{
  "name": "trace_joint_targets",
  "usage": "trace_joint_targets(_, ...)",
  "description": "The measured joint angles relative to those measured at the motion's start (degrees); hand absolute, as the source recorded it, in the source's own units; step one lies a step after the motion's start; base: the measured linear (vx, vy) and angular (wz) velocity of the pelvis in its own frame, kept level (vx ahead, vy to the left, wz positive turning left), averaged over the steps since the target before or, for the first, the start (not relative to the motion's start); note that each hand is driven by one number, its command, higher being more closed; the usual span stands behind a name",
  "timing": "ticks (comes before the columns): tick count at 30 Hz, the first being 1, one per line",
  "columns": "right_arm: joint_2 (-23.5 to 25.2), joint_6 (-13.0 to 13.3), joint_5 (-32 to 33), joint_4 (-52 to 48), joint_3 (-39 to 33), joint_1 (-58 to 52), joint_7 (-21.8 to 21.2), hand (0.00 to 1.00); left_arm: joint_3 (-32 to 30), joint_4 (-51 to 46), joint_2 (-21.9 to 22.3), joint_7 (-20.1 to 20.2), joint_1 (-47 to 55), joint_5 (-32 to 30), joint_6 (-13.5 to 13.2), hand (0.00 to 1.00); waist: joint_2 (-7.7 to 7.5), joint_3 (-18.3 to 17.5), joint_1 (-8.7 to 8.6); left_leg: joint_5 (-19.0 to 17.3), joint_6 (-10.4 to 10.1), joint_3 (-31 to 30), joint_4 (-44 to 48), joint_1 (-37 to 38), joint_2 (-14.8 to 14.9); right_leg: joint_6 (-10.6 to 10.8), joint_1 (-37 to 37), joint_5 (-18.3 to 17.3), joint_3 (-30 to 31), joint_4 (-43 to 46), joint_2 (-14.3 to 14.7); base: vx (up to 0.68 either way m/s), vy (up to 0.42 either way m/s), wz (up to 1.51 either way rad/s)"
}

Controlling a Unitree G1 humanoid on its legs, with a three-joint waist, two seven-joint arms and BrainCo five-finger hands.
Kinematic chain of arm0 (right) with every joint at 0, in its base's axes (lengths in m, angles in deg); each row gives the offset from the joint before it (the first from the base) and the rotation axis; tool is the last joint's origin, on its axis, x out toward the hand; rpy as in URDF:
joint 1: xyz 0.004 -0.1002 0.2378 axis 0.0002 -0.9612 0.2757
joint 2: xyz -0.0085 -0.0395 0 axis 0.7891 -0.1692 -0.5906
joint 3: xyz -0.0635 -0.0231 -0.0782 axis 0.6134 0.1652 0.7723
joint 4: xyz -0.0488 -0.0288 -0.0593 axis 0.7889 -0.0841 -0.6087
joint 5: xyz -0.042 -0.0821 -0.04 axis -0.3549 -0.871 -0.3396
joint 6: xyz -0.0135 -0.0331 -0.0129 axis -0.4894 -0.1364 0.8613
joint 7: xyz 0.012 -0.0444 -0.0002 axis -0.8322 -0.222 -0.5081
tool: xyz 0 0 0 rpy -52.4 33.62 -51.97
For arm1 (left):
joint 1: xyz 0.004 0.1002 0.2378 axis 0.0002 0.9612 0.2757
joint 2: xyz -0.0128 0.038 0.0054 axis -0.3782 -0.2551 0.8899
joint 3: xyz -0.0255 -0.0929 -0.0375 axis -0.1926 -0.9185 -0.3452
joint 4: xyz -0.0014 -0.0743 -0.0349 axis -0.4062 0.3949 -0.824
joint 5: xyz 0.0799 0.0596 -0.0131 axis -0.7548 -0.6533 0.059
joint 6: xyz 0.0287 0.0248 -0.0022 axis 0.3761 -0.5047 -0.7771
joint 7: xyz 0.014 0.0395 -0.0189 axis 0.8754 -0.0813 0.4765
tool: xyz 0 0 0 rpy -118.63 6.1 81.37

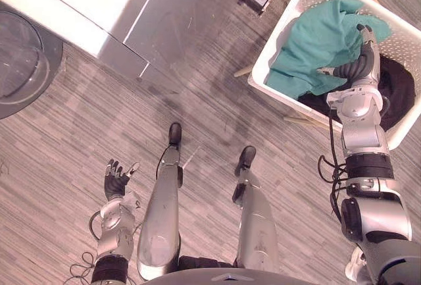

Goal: Pick up the laundry basket with both hands and put the clothes into the washing machine.

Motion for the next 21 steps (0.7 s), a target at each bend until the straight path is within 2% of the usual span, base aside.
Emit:
trace_joint_targets(8,-1.4,-0.1,8.2,0.5,-1.3,6.4,0.6,0.00,-0.1,-2.8,0.6,-0.3,-0.1,0.3,-0.5,0.00,-0.02,0.0,0.71,-1.4,0.1,-0.4,4.4,-6.9,1.0,-0.3,-4.4,1.2,-0.7,-0.4,0.7,-0.01,0.015,-0.03)
trace_joint_targets(11,-2.4,-0.1,10.1,0.0,-1.4,7.8,2.4,0.00,-0.2,-5.2,2.4,-1.2,-0.1,1.1,-0.7,0.00,0.00,0.0,1.15,-2.5,0.3,-0.5,6.7,-9.5,1.2,-0.2,-5.9,1.5,-0.9,-0.4,0.8,0.00,0.022,-0.02)
trace_joint_targets(16,-2.9,-0.2,10.4,-0.2,-2.0,10.1,2.6,0.00,-0.6,-7.3,4.6,-2.0,-0.1,1.3,-1.1,0.00,0.01,0.0,1.64,-4.3,0.6,-0.7,10.6,-13.8,1.7,0.0,-8.0,1.7,-1.3,-0.3,1.1,0.02,0.035,-0.04)
trace_joint_targets(21,-2.9,-0.2,10.5,-0.2,-1.7,10.9,2.3,0.00,-1.2,-7.7,5.7,-2.4,-0.1,1.8,-1.6,0.00,0.02,0.0,2.11,-4.7,0.6,-0.7,11.4,-14.9,2.1,0.0,-8.3,1.6,-2.1,-0.4,1.1,0.03,0.020,0.03)
